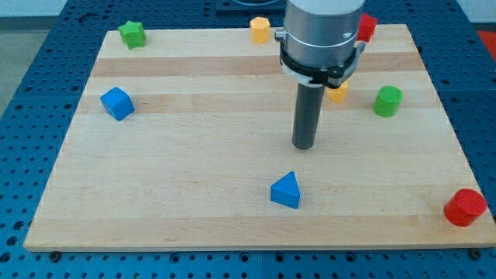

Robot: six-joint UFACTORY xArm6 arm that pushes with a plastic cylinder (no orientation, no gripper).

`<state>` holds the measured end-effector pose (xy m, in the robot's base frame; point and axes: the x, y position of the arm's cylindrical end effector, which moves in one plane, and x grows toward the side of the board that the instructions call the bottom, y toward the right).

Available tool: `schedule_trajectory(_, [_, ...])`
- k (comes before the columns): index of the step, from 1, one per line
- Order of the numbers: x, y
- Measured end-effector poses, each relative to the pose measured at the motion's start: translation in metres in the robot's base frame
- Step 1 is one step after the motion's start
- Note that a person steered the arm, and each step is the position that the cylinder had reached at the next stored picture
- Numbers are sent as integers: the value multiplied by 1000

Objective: Slide the yellow heart towards red star

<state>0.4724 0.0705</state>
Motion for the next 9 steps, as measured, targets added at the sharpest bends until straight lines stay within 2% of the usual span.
schedule_trajectory(1, [0,11])
schedule_trajectory(3, [-38,13])
schedule_trajectory(5, [-50,31])
schedule_trajectory(7, [-93,39])
schedule_trajectory(9, [-96,82])
